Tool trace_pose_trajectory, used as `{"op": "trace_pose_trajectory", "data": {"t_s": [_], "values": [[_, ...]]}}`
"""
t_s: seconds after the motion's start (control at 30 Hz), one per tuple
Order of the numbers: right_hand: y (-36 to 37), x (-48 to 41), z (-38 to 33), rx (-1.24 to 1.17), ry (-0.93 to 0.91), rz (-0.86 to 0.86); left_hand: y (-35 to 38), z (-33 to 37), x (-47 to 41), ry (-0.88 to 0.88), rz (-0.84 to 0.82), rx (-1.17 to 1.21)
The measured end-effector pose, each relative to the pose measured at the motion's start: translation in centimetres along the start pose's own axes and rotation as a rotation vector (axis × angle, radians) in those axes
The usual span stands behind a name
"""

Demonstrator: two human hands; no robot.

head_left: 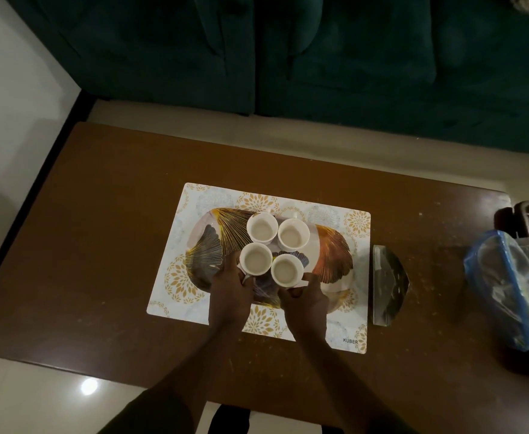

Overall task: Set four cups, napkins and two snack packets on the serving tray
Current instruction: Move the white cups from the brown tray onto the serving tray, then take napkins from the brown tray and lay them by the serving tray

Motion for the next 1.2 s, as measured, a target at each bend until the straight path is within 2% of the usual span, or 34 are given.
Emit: {"op": "trace_pose_trajectory", "data": {"t_s": [0.47, 0.57, 0.67, 0.77, 0.83, 0.9, 1.07, 1.2], "values": [[-0.1, -0.8, -0.4, 0.041, -0.036, -0.006, -0.3, 0.2, 0.4, 0.053, 0.01, 0.007], [-0.8, -0.8, -1.0, 0.066, -0.074, -0.025, -1.3, 0.7, 0.8, 0.062, 0.08, -0.079], [-3.0, -1.4, -2.2, 0.095, -0.131, 0.026, -2.8, 2.2, 0.8, 0.128, 0.213, -0.216], [-5.4, -3.2, -4.5, 0.097, -0.248, 0.068, -3.6, 4.6, 0.3, 0.131, 0.249, -0.206], [-7.2, -4.8, -4.9, 0.097, -0.21, 0.048, -3.3, 7.5, 0.3, 0.197, 0.264, -0.15], [-9.3, -6.3, -4.4, 0.088, -0.148, 0.05, -2.2, 10.3, 0.3, 0.262, 0.233, -0.108], [-16.2, -8.7, -3.4, 0.046, -0.181, 0.112, 3.6, 16.4, 2.0, 0.385, 0.13, -0.055], [-23.6, -9.4, 0.0, 0.03, -0.164, 0.201, 9.4, 21.1, 5.3, 0.447, 0.023, -0.032]]}}
Point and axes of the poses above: each hand's wrist, its own x-axis away from the middle knuckle, its own y-axis out of the palm, z = x × y, the point moved 10 cm from there along -x, towards the middle knuckle, and after that the axes turned 11 degrees about -y, right-handed, at the moved point
